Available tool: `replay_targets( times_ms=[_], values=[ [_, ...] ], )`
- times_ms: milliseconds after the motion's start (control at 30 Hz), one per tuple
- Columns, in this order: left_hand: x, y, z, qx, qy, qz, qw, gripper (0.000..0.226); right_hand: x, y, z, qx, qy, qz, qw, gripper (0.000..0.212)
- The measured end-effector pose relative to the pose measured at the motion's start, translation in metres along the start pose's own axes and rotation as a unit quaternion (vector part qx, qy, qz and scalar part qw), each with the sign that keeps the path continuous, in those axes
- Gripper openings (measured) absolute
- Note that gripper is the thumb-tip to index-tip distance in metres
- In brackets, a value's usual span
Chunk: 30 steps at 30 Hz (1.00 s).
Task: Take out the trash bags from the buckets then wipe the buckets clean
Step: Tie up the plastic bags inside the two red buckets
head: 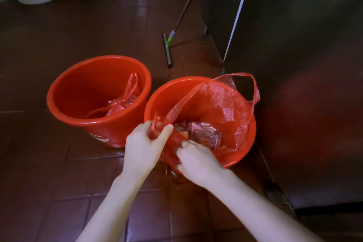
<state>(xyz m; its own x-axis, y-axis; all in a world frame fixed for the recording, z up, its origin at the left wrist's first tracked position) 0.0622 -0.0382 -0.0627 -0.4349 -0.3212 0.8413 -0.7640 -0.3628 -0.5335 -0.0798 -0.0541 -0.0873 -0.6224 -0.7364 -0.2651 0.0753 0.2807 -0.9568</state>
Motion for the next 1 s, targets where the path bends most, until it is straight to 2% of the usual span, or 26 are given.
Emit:
replay_targets(
  times_ms=[67,167,233,300,367,467,567,667,800,867,900,967,1000],
  values=[
    [0.004,-0.006,0.0,0.037,0.004,0.017,0.999,0.015,-0.014,0.008,-0.007,0.026,-0.009,0.015,0.999,0.033],
    [0.015,-0.014,0.004,0.08,-0.004,0.019,0.997,0.016,-0.02,0.014,-0.022,0.082,-0.024,0.102,0.991,0.038],
    [0.026,-0.019,0.006,0.095,0.0,0.001,0.995,0.012,-0.006,0.01,-0.037,0.104,-0.014,0.168,0.98,0.051],
    [0.039,-0.023,0.007,0.098,0.008,-0.019,0.995,0.008,0.021,0.004,-0.058,0.078,0.008,0.143,0.987,0.071],
    [0.05,-0.024,0.006,0.097,0.011,-0.037,0.995,0.008,0.054,-0.001,-0.081,0.022,0.042,0.086,0.995,0.077],
    [0.061,-0.02,0.005,0.095,-0.008,-0.07,0.993,0.013,0.074,-0.004,-0.102,-0.026,0.035,0.065,0.997,0.057],
    [0.072,-0.007,0.0,0.083,-0.027,-0.106,0.991,0.017,0.061,-0.001,-0.102,0.003,0.001,0.051,0.999,0.04],
    [0.084,0.008,-0.006,0.069,-0.031,-0.145,0.987,0.011,0.032,0.009,-0.094,0.027,-0.037,0.013,0.999,0.038],
    [0.082,0.021,-0.014,0.007,0.003,-0.089,0.996,0.032,0.006,0.019,-0.09,0.037,-0.062,0.073,0.995,0.041],
    [0.074,0.018,-0.017,-0.01,0.014,-0.061,0.998,0.036,0.017,0.003,-0.093,0.098,-0.027,0.133,0.986,0.038],
    [0.07,0.015,-0.017,-0.01,0.011,-0.065,0.998,0.035,0.03,-0.01,-0.097,0.171,0.009,0.121,0.978,0.035],
    [0.066,0.006,-0.017,0.008,0.0,-0.081,0.997,0.029,0.063,-0.041,-0.113,0.342,0.124,0.023,0.931,0.031],
    [0.066,0.003,-0.018,0.018,0.0,-0.082,0.996,0.027,0.078,-0.053,-0.122,0.392,0.201,-0.024,0.897,0.034]
  ],
)
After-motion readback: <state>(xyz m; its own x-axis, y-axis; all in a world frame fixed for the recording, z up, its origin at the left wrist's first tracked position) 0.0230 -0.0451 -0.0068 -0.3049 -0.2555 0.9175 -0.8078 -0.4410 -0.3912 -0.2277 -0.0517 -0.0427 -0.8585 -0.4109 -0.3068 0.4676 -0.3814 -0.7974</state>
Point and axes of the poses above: each hand's wrist, its own z-axis towards the middle knuckle, its own y-axis out of the palm, x = y × z, the point moved 4 cm from there along z, towards the middle knuckle, and after that the axes turned 15 degrees about -y, right-handed, at the moved point
